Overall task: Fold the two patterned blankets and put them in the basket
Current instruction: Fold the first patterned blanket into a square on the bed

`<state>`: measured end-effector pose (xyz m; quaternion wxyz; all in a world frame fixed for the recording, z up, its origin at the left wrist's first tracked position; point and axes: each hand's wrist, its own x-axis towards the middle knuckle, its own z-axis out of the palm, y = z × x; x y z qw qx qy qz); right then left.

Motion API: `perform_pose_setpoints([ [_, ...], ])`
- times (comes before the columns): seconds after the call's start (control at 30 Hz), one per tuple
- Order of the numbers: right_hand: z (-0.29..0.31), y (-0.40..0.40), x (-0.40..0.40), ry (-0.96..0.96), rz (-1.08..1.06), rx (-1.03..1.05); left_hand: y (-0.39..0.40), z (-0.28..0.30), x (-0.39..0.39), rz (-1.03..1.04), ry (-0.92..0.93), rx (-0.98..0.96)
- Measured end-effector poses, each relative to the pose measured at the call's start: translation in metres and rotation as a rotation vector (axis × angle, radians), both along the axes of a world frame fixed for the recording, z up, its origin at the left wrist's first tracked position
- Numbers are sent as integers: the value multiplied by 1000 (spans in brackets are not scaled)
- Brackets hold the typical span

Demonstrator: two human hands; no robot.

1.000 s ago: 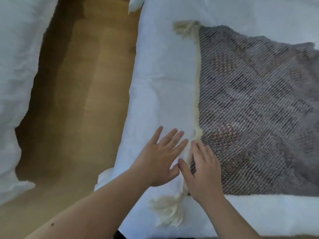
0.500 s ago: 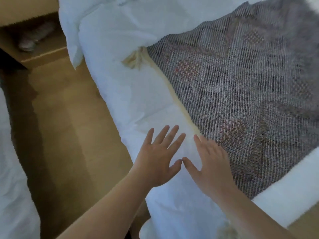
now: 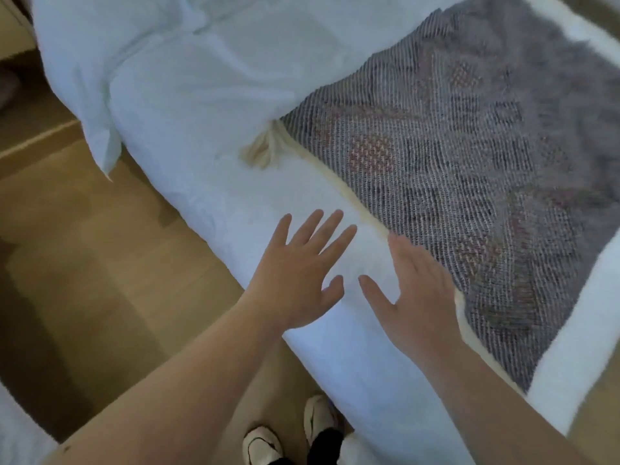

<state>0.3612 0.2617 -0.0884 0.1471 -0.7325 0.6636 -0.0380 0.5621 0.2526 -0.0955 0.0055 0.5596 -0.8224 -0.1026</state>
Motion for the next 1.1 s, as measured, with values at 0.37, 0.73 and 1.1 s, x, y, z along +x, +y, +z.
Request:
perform_pose_setpoints([
  [0.37,-61,-118,14,-154,-156,114,-178,-40,-8,-373,-154,56],
  [0.73,-82,-182,45,-66,-267,252,-291,-87,52,-677,-126,151],
  [1.1,-92,-197,117,52,-403,55,-346,-115,128,-970,117,-16],
])
